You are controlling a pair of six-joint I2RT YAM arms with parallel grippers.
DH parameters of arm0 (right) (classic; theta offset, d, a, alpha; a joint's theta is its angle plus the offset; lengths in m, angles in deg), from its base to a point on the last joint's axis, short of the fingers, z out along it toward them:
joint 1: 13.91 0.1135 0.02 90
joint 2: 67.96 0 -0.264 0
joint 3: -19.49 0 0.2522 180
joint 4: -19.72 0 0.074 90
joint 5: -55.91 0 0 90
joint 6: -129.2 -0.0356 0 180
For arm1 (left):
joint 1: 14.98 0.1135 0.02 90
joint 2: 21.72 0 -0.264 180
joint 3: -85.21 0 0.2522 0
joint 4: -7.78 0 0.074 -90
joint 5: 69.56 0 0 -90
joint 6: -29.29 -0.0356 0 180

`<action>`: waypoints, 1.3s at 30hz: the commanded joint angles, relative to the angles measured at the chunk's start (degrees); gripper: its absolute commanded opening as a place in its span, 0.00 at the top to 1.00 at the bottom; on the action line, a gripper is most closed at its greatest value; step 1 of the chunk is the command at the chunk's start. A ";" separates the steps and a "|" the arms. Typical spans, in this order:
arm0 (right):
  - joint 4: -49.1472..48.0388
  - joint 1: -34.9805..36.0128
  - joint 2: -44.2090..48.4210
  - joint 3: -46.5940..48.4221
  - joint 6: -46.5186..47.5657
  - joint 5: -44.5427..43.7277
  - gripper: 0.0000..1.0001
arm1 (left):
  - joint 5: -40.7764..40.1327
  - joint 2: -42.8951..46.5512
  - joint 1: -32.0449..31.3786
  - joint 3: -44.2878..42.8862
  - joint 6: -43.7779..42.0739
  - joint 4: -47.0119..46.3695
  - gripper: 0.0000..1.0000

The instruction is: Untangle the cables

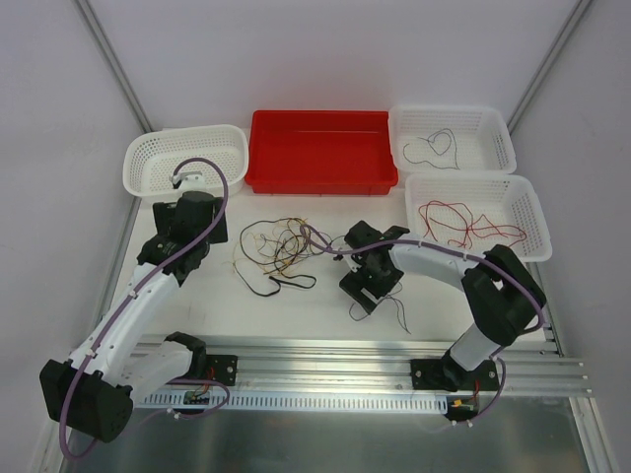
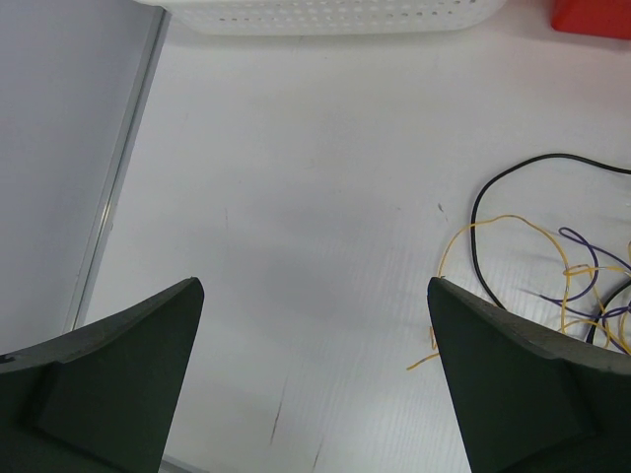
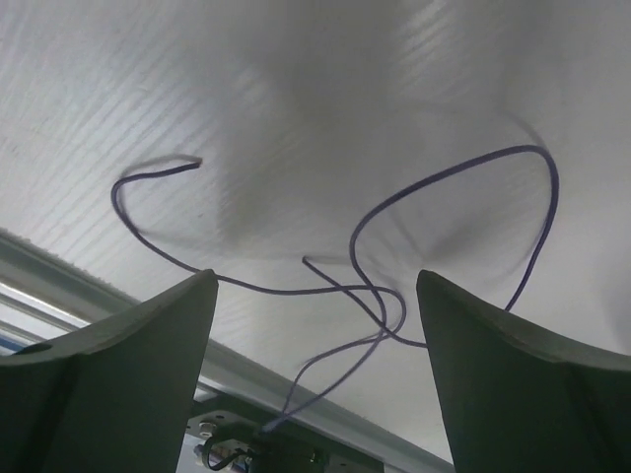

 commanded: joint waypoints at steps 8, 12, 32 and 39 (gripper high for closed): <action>-3.05 0.46 -4.04 -0.09 -0.06 -0.15 0.23 | -1.53 0.31 0.18 0.12 -0.07 -1.29 0.01; -2.96 0.99 -4.30 0.00 -0.85 -0.06 0.34 | -1.71 0.31 0.09 0.21 -0.16 -1.29 0.01; -4.46 1.43 0.97 5.35 -8.59 -3.05 0.92 | -1.79 0.75 0.09 0.29 -0.24 -1.29 0.01; -3.30 1.52 0.79 3.44 -8.06 0.20 0.49 | -1.71 0.84 0.09 0.30 -0.33 -1.38 0.01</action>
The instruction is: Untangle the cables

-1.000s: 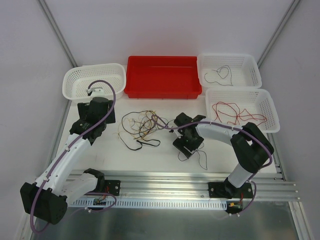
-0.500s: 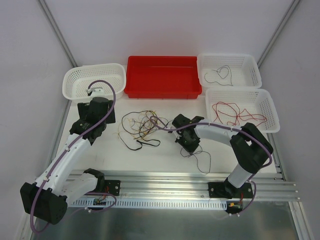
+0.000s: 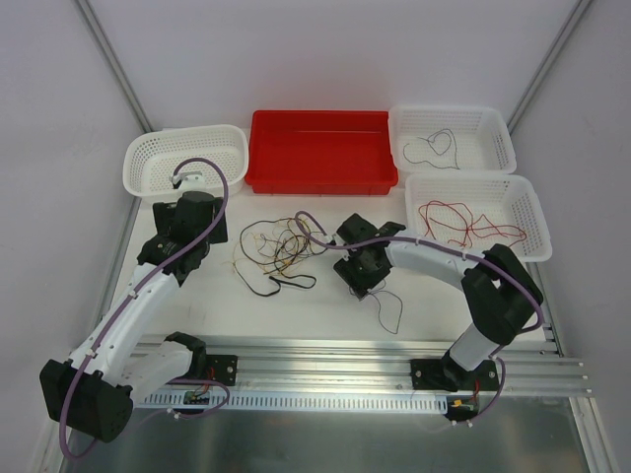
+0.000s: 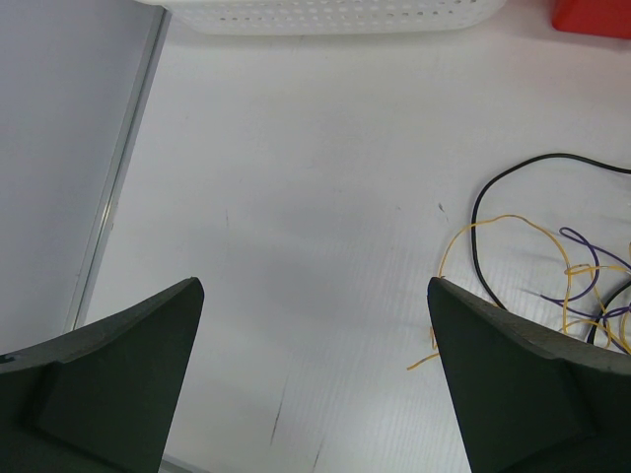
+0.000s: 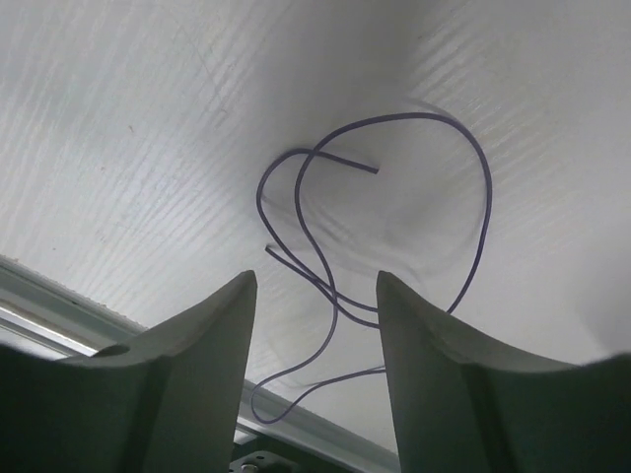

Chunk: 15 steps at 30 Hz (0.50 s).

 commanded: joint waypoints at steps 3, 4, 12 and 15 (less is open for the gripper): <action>-0.03 0.08 2.74 -1.93 0.50 2.82 0.38 | -1.35 0.84 0.09 0.21 -0.31 -1.36 0.01; -0.12 0.25 2.74 -2.11 0.77 2.57 0.34 | -1.35 0.75 0.09 0.21 -0.22 -1.36 0.01; 0.76 1.04 -0.24 -1.06 4.02 0.10 0.31 | -1.27 0.57 0.09 0.21 -0.22 -1.36 0.01; 1.28 1.39 -1.82 -0.53 4.46 -0.33 0.35 | -1.44 0.49 0.09 0.30 -0.22 -1.36 0.01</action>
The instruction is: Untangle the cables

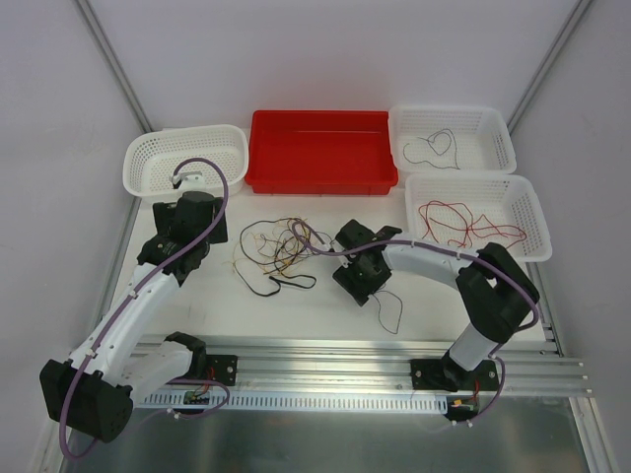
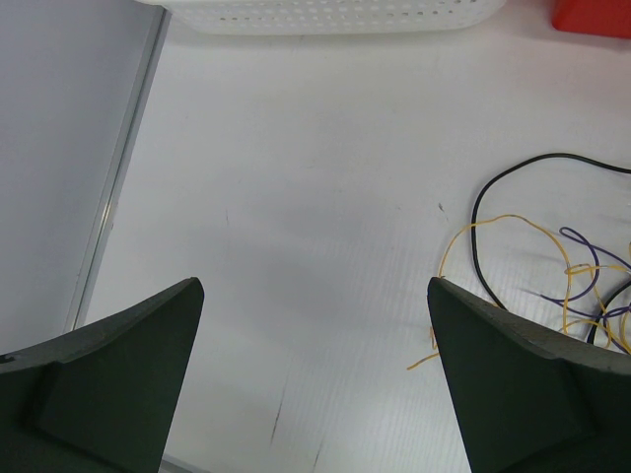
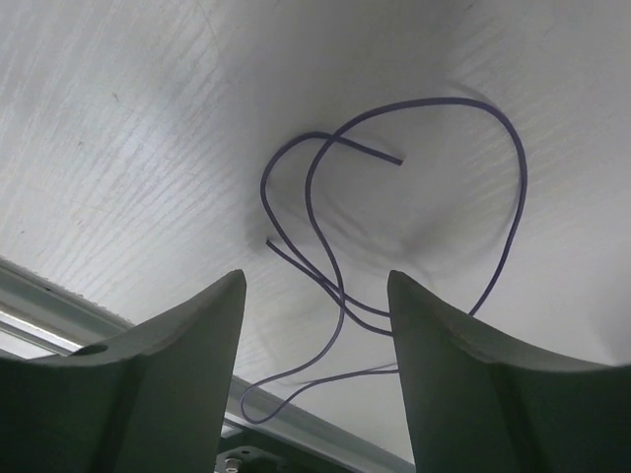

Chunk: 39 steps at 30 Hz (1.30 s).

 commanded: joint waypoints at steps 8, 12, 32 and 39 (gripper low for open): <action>2.20 1.66 -2.20 0.76 1.84 -4.72 0.72 | -1.46 0.31 0.09 0.27 -0.22 -1.45 0.01; 3.70 1.66 0.95 2.33 3.07 -6.65 0.99 | -1.55 0.31 0.09 0.19 -0.40 -1.36 0.01; -0.67 -28.20 9.84 37.05 -1.65 -17.13 0.99 | -0.67 -0.66 0.09 0.19 -0.40 -1.36 0.01; -15.53 -41.30 0.36 40.47 -8.09 -16.24 0.99 | 0.56 -1.27 0.09 0.19 -0.31 -1.45 0.01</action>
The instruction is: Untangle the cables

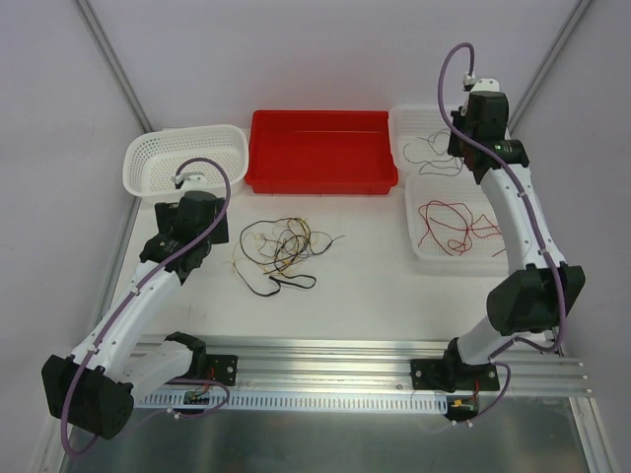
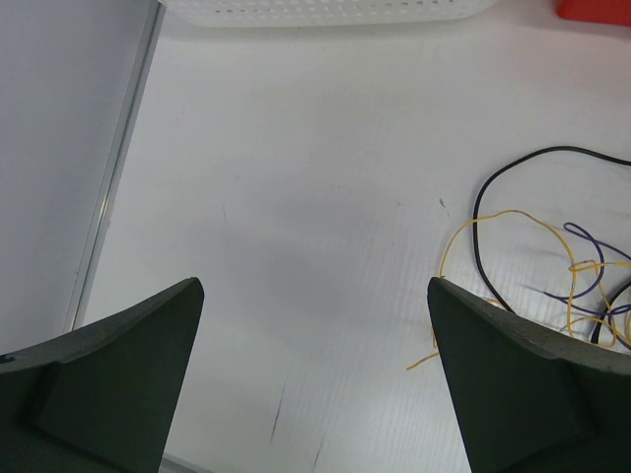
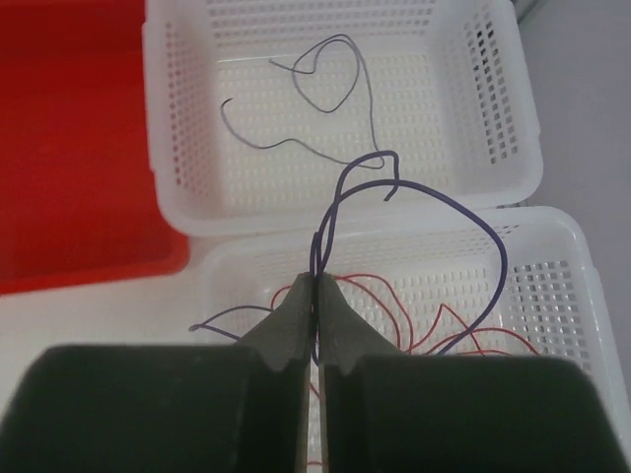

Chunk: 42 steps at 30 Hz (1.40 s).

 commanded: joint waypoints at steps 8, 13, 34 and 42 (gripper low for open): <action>-15.45 -9.36 -23.56 17.66 -7.54 0.09 0.96 | 1.46 -1.45 0.09 -0.01 -0.40 -1.32 0.01; -15.45 -10.25 -32.10 25.58 -7.10 2.46 0.48 | 2.42 -2.59 0.09 -0.19 -0.49 -1.40 0.01; 1.68 9.95 -1.43 -2.43 4.22 24.95 0.04 | 15.25 -1.89 0.18 -0.80 1.01 -1.32 0.01; 5.20 22.00 -4.85 -8.86 12.15 33.84 0.08 | 20.78 -4.00 0.09 -1.07 1.62 -1.32 0.01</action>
